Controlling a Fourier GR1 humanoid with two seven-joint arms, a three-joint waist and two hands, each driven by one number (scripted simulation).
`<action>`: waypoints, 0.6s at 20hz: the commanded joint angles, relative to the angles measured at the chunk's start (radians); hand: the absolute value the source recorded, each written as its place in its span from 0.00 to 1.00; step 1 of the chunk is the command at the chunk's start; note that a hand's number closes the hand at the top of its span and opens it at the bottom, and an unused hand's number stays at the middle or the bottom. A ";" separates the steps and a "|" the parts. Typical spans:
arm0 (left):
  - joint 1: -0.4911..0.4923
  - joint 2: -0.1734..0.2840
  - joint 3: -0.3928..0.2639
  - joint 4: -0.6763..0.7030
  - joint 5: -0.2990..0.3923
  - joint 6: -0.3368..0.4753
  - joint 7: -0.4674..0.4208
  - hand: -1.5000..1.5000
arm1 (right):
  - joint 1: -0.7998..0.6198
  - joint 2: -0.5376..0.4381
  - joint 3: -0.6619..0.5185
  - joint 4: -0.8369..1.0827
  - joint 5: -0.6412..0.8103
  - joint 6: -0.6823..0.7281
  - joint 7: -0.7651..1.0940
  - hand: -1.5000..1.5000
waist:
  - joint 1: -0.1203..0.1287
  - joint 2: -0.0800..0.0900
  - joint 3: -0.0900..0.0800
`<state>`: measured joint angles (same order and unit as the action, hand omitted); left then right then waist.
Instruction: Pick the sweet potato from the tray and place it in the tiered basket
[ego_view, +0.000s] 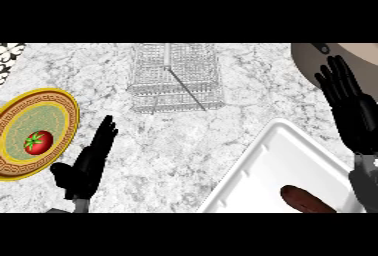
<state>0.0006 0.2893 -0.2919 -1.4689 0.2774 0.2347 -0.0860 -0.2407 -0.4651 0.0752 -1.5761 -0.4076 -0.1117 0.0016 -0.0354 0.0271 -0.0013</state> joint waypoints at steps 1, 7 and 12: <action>-0.045 0.005 0.009 0.041 -0.009 -0.047 0.006 0.50 | 0.022 0.026 0.039 0.017 -0.015 0.068 0.036 0.00 | 0.033 -0.026 0.001; -0.129 0.041 -0.010 0.044 -0.007 -0.117 0.009 0.50 | 0.054 -0.050 0.386 -0.034 0.196 0.259 0.087 0.00 | 0.032 -0.024 -0.003; -0.096 0.019 0.012 0.139 -0.022 -0.166 -0.092 0.50 | 0.292 0.075 0.347 -0.111 -0.084 0.374 0.008 0.00 | 0.024 -0.027 0.001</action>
<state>-0.0934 0.3227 -0.2903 -1.3992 0.2604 0.1141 -0.1212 -0.0380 -0.3821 0.4222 -1.6271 -0.4465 0.1797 0.0670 -0.0082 0.0032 -0.0001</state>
